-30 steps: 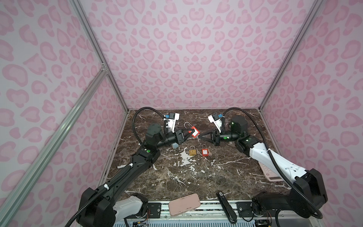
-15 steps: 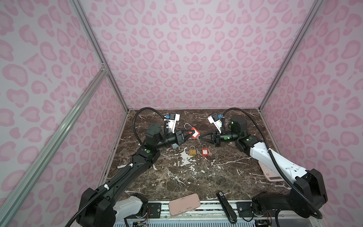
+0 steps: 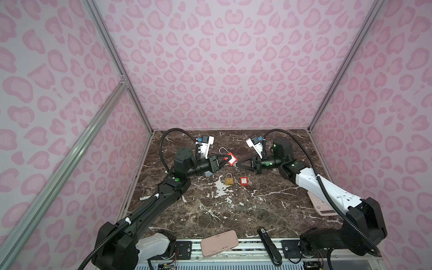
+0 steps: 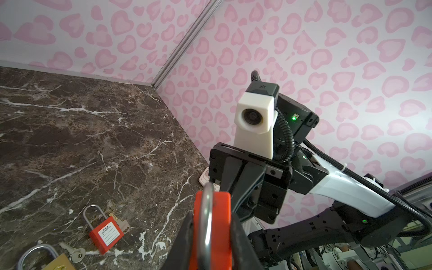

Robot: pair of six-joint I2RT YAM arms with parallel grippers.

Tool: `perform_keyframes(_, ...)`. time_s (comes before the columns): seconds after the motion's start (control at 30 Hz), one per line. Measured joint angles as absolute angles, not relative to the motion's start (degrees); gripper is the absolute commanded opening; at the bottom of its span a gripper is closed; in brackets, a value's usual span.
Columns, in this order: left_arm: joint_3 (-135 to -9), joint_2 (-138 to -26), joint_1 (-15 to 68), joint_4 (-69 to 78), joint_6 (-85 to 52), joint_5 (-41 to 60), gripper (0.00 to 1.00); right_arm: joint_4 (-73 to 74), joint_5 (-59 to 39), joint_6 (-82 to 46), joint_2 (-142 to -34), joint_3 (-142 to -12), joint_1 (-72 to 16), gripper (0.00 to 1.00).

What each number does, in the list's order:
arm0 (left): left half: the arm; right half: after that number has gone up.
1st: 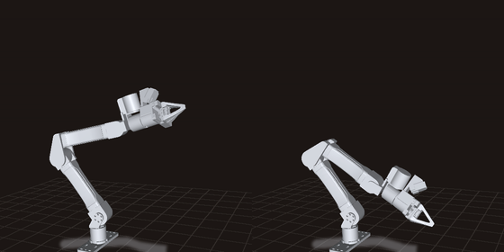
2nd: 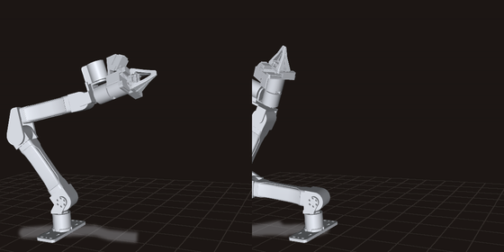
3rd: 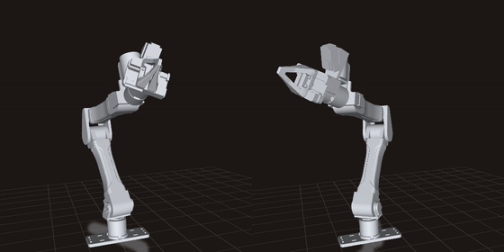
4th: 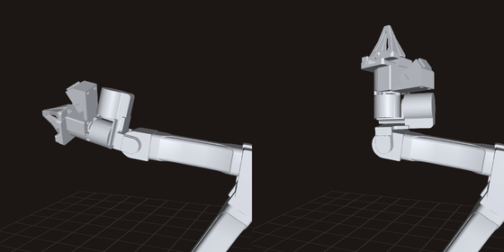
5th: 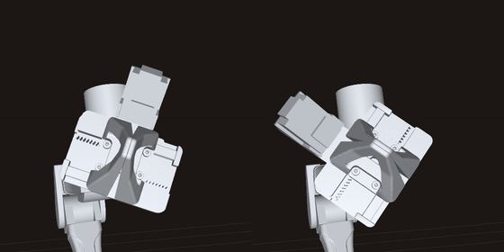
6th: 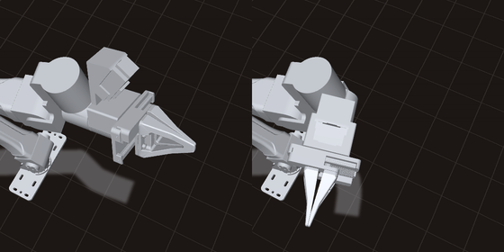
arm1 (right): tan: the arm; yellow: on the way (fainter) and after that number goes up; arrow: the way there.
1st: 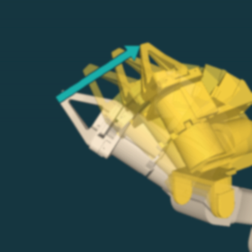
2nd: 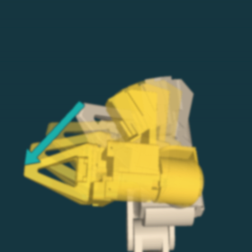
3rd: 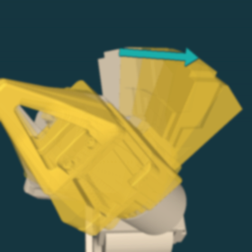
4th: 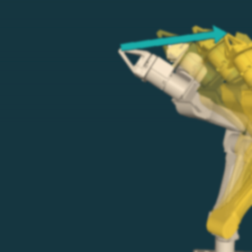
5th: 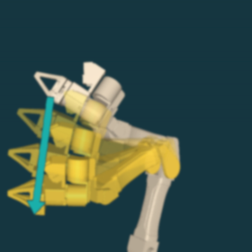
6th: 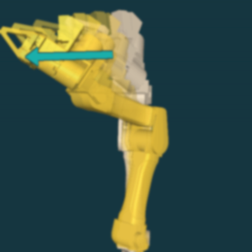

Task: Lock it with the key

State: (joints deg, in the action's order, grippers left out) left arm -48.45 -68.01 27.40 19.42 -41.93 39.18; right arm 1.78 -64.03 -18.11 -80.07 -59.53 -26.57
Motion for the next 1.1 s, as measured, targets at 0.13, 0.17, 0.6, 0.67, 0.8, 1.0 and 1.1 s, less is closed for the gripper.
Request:
perform_keyframes(0.13,-48.4,-68.1,27.4,18.0,-41.7,38.3,0.04,-1.6,-59.4,-14.2,-79.5,-60.0,-28.2,0.0)
perform_keyframes(0.17,-48.4,-68.1,27.4,17.7,-41.6,38.0,0.04,-2.0,-58.3,-13.6,-79.4,-60.0,-28.5,0.0)
perform_keyframes(0.6,-48.2,-67.1,27.1,16.1,-40.7,37.9,0.04,-0.1,-59.2,-14.8,-78.9,-58.7,-28.1,0.0)
perform_keyframes(0.67,-48.2,-66.7,26.7,16.3,-40.7,38.8,0.04,1.1,-60.3,-15.7,-78.7,-58.3,-27.8,0.0)
perform_keyframes(0.8,-47.8,-66.3,26.6,16.8,-41.3,39.5,0.04,2.7,-62.2,-17.4,-78.7,-57.3,-27.3,0.0)
perform_keyframes(1.0,-47.6,-66.2,26.2,18.1,-42.0,39.6,0.04,2.5,-61.2,-17.3,-77.8,-56.7,-27.1,0.0)
perform_keyframes(1.1,-47.5,-65.8,26.2,18.1,-42.0,39.2,0.04,1.9,-60.8,-16.9,-77.5,-56.8,-27.1,0.0)
